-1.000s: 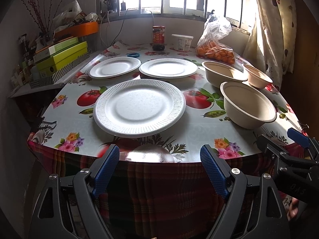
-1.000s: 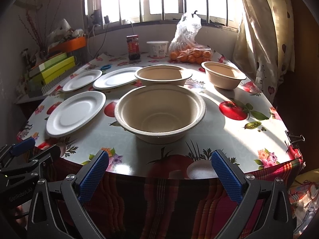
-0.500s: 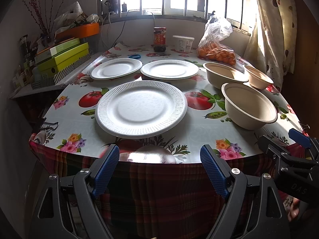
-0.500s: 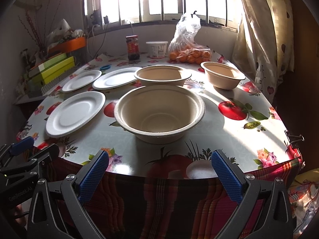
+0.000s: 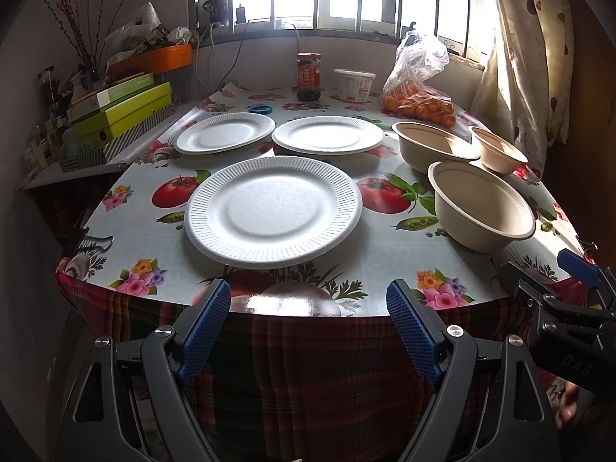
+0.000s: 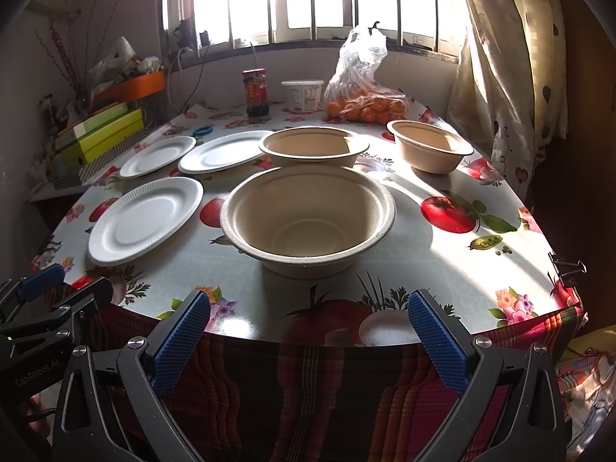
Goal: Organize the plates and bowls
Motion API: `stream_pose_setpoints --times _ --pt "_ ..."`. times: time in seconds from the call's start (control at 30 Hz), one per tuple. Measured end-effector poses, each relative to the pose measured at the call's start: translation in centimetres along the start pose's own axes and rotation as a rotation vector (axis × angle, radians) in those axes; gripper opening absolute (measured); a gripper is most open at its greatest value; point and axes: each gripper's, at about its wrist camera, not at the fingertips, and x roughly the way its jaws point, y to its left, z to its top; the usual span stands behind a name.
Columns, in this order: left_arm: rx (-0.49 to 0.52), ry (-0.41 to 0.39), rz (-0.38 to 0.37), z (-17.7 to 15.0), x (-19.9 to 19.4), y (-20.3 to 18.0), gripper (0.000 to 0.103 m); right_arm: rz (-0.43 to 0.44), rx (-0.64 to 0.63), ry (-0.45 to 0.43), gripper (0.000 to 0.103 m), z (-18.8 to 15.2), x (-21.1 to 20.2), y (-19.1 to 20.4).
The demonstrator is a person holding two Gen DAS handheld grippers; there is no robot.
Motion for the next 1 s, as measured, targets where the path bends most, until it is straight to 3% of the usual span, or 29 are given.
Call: stream_pose_setpoints --times 0.47,0.77,1.0 --pt "-0.003 -0.004 -0.003 0.2 0.0 0.1 0.084 -0.003 0.001 -0.005 0.103 0.2 0.0 -0.4" --pt "-0.034 -0.027 -0.009 1.2 -0.3 1.6 0.084 0.007 -0.013 -0.057 0.103 1.1 -0.8 -0.6" --pt "-0.061 -0.034 -0.049 2.7 -0.4 3.6 0.084 0.073 -0.056 -0.11 0.103 2.9 -1.7 0.4"
